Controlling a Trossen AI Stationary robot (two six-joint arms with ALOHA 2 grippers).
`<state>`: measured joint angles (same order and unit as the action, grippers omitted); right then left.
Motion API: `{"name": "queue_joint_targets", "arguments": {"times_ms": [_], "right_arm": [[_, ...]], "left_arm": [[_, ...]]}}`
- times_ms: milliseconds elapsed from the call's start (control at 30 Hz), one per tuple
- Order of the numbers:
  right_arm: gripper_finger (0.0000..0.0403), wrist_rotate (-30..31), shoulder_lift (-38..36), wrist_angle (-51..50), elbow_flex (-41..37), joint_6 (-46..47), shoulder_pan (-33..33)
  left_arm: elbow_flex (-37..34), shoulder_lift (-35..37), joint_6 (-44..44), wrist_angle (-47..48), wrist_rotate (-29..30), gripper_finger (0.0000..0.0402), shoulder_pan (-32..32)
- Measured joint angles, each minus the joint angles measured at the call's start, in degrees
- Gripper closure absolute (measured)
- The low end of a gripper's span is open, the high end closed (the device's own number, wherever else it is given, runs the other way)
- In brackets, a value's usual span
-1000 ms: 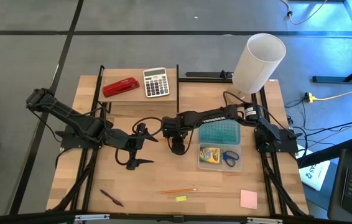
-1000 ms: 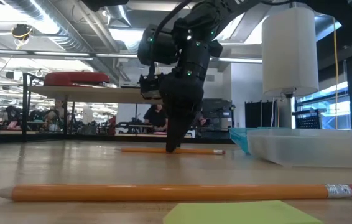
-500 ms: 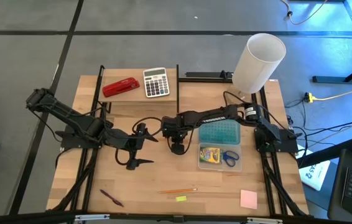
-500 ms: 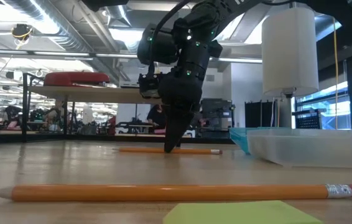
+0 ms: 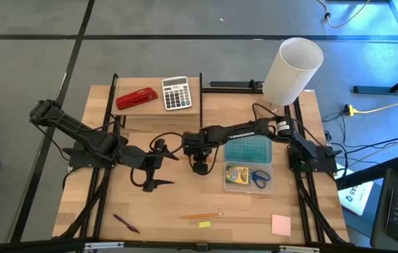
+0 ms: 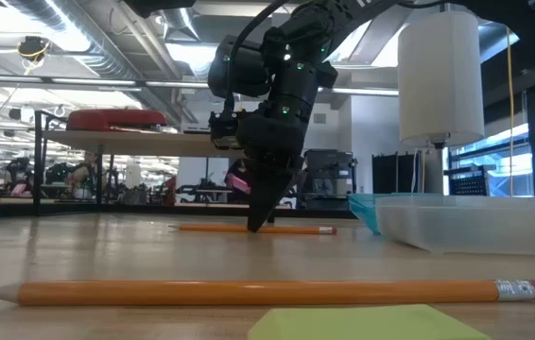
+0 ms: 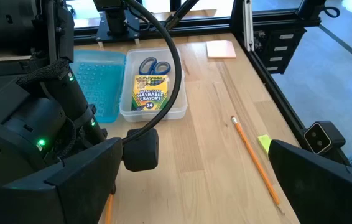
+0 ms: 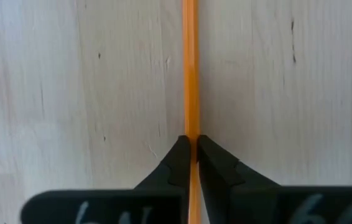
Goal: Pack school essentials
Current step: Put the top orange pencil into the blue supply box
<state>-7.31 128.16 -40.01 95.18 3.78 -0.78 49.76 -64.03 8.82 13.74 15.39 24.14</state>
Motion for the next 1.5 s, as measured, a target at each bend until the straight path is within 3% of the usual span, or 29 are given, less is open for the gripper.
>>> {"name": "queue_joint_targets", "arguments": {"times_ms": [867,1233,1500], "right_arm": [[0.0378,0.1,-3.4,-3.2,-0.2,0.2,0.0],[0.0377,0.2,-3.6,-8.5,6.8,-1.1,0.0],[0.0377,0.2,-3.6,-18.6,11.6,-1.4,0.0]], "left_arm": [[0.0,0.0,0.0,0.2,0.0,0.0003,0.0],[0.0,0.0,0.0,0.4,0.0,0.0003,0.0],[0.0,0.0,0.0,0.4,0.0,0.0003,0.5]]}}
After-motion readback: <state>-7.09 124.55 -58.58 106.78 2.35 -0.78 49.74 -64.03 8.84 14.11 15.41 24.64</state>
